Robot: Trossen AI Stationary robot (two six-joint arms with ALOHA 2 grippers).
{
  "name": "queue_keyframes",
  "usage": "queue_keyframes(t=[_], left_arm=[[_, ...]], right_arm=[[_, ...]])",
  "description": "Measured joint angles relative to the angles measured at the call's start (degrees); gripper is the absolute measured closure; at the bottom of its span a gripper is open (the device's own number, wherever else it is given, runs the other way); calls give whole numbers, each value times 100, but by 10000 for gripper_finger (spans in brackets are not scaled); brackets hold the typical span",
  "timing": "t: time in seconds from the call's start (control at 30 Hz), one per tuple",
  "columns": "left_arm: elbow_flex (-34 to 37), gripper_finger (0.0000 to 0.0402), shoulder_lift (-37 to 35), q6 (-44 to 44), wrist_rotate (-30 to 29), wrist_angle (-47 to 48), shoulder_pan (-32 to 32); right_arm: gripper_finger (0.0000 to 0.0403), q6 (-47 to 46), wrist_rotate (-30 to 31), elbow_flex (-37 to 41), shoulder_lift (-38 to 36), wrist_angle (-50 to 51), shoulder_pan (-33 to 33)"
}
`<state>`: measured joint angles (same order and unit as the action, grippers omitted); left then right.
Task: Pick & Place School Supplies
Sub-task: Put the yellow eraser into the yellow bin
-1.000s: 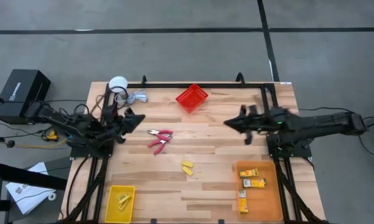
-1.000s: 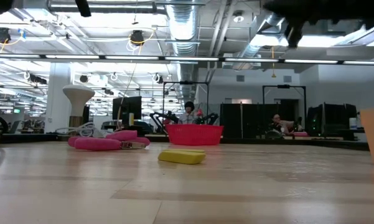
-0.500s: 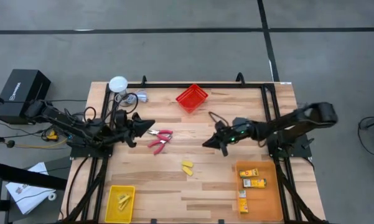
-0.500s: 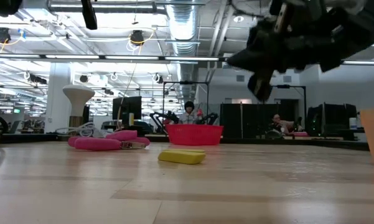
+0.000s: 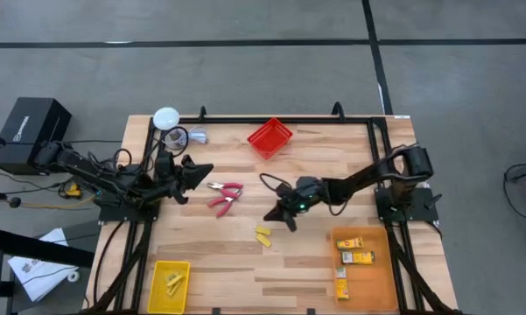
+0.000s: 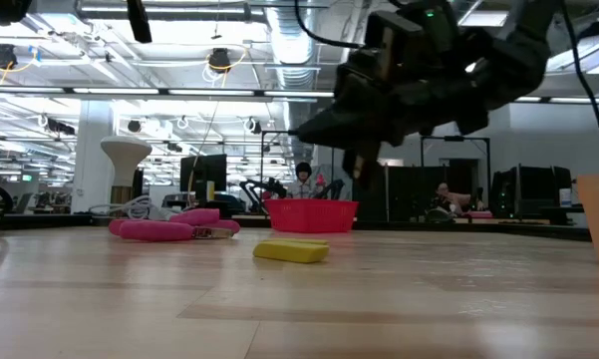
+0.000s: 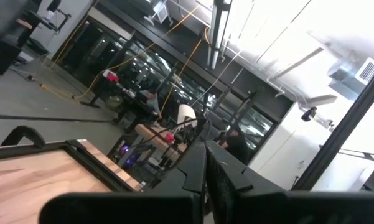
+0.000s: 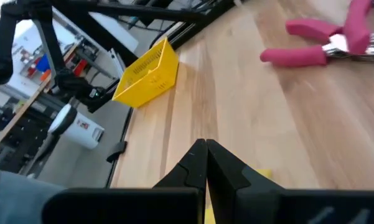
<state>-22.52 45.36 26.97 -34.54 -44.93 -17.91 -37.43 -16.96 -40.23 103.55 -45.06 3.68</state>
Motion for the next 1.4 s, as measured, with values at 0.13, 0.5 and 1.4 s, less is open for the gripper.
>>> queue_keyframes(t=[0.13, 0.5, 1.4], left_arm=[[0, 400, 0, 4, 0, 1, 0], [0, 400, 0, -3, 31, 61, 0], [0, 400, 0, 30, 31, 125, 0]], right_arm=[[403, 35, -251, -280, 355, -8, 0], [403, -56, -294, -419, 1012, 200, 38], [403, 1773, -673, -1454, 1008, 2303, -44]])
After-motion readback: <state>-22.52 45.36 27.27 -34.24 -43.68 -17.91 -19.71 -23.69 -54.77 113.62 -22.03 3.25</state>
